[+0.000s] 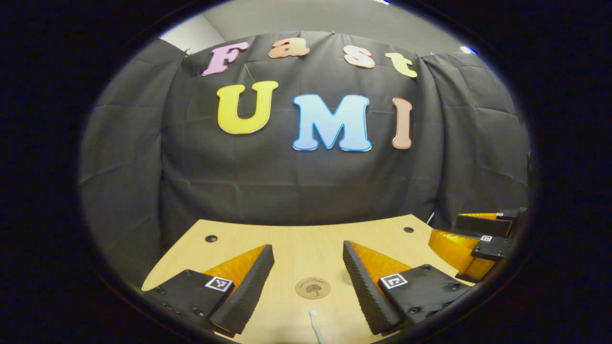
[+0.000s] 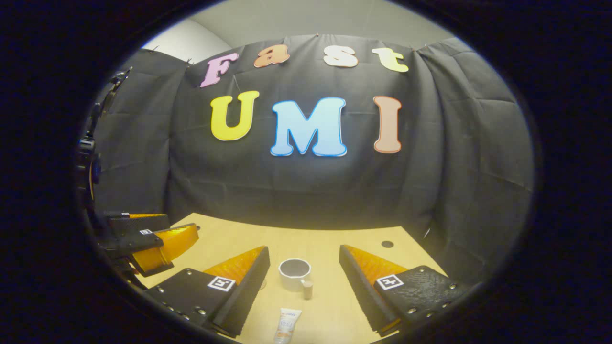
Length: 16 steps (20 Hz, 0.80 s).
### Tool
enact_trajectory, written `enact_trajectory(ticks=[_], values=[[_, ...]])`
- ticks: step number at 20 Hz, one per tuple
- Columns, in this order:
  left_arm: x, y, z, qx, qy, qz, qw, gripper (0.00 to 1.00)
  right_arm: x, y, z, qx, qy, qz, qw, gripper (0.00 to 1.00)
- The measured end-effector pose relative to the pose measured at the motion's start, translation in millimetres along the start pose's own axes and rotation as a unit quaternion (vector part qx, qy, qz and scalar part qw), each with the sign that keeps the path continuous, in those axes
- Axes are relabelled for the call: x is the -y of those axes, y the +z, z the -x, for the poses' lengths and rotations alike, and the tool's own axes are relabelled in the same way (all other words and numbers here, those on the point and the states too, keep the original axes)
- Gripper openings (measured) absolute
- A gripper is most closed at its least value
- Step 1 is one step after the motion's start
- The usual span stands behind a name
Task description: Put the toothbrush and toothpaste on the desktop into the cup, then pick up the cup and place it on the coaster on the desktop.
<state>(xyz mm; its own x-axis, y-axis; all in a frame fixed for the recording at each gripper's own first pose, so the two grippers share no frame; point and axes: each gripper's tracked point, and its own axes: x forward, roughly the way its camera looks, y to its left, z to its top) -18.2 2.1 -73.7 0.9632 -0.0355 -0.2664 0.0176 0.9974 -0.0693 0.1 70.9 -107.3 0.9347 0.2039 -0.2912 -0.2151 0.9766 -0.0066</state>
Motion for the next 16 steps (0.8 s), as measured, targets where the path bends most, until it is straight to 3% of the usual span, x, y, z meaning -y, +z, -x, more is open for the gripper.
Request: enact_trajectory(ticks=[9,16], values=[[-4,-67,-4,-0.099,-0.008,-0.002,0.995,0.96,-10,-85,-21,-0.110,0.022,-0.009,0.994,0.91],[1,-119,0,-0.180,-0.022,0.017,0.983,0.96,-10,-149,-30,-0.209,0.016,-0.026,0.977,0.92]])
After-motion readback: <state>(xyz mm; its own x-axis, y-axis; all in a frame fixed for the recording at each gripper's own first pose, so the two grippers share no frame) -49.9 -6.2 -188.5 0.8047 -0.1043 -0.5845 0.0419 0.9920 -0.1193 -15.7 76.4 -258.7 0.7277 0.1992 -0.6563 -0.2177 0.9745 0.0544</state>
